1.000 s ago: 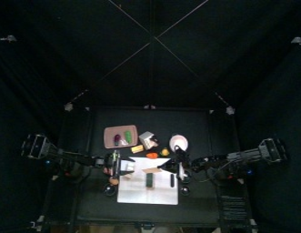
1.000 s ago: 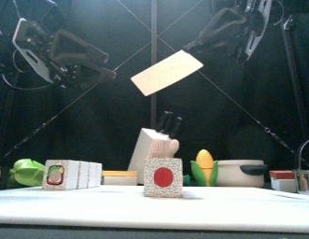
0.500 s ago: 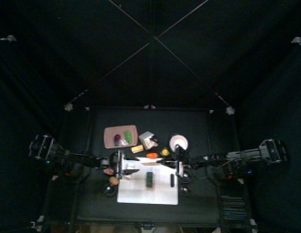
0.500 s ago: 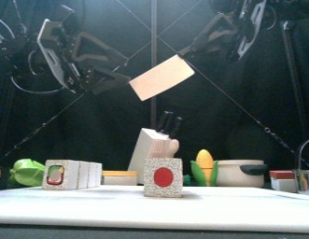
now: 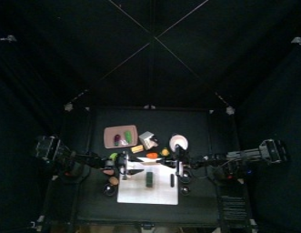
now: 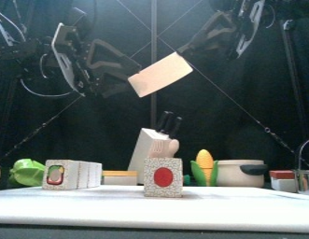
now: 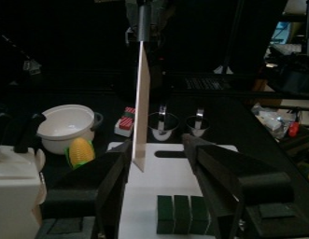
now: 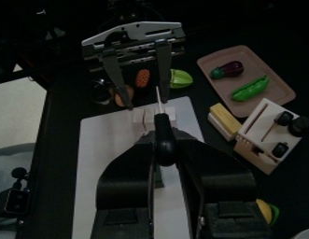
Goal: Grab cleaver with other hand
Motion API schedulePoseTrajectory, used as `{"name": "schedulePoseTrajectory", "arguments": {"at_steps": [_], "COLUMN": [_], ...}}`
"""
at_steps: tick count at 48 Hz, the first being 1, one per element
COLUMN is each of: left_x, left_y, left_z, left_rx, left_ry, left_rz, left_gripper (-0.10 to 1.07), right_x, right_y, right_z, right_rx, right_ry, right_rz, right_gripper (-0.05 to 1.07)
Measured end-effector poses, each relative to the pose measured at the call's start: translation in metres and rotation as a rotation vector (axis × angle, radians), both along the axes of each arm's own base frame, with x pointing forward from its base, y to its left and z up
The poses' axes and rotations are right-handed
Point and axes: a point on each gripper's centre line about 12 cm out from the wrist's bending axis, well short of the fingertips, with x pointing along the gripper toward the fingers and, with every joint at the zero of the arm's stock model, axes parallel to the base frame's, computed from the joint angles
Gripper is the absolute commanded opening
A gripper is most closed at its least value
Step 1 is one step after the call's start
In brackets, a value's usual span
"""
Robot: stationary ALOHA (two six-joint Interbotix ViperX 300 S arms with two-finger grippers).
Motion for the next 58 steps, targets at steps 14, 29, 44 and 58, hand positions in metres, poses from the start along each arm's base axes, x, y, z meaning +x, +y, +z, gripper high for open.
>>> {"name": "schedulePoseTrajectory", "arguments": {"at_steps": [14,29,44,58], "left_x": [0.000,0.000,-0.004,-0.005], "left_y": [0.004,0.003,0.004,0.005], "left_z": [0.000,-0.001,-0.007,-0.008], "left_rx": [0.002,0.007,0.011,0.013], "left_ry": [-0.001,0.003,0.034,0.044], "left_rz": [0.013,0.009,0.007,0.006], "left_gripper": [0.52,0.37,0.37,0.37], "right_x": [0.000,0.002,0.005,0.001], "right_y": [0.000,0.001,-0.001,-0.004], "right_z": [0.000,-0.004,-0.017,-0.021], "right_rx": [0.008,0.035,0.293,0.337], "right_ry": [0.000,0.012,0.069,0.103], "right_rz": [-0.001,-0.008,-0.122,-0.183], "right_gripper": [0.50,0.50,0.51,0.69]}}
